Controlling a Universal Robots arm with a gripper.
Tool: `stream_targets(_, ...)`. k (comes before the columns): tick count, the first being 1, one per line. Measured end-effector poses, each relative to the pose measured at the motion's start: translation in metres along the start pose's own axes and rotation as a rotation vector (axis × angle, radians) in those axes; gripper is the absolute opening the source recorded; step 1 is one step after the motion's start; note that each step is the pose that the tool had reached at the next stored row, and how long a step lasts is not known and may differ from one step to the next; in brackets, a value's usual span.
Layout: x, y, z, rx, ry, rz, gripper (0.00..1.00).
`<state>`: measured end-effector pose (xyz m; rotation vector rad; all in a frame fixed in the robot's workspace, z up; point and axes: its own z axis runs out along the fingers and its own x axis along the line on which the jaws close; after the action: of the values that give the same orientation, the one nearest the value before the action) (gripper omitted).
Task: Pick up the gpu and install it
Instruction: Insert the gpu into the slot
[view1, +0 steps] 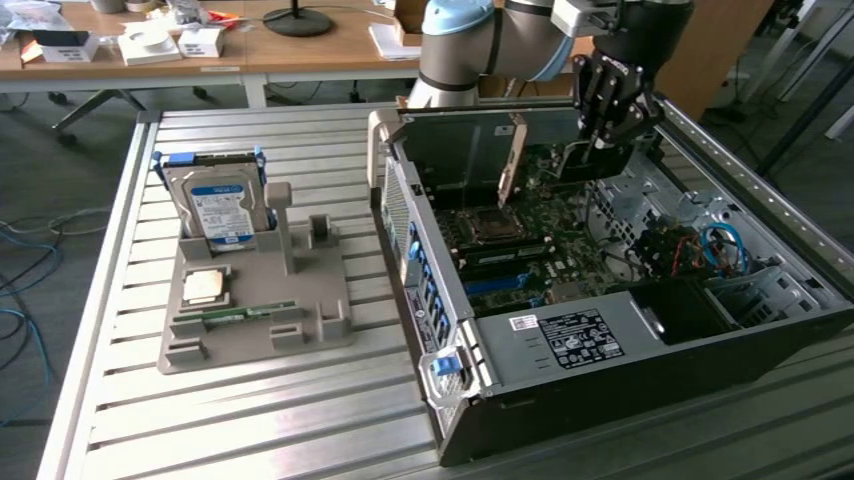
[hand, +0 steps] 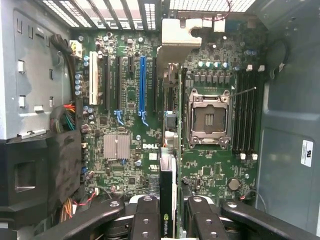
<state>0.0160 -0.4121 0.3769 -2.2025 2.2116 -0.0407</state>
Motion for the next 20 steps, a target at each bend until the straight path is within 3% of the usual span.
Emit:
stream_targets(6,0.0,0.0001,0.001,-0.0001,0.0012,0.044,0.26)
stream_targets(12,0.0,0.0011,0.001,0.0002,0.0014,0.047,0.26)
stream_targets(16,0.001,0.0093,0.0009,0.0092,0.0007,0.047,0.26)
stream_targets(20,0.001,0.0151,0.0006,0.0145,0.0008,0.047,0.26)
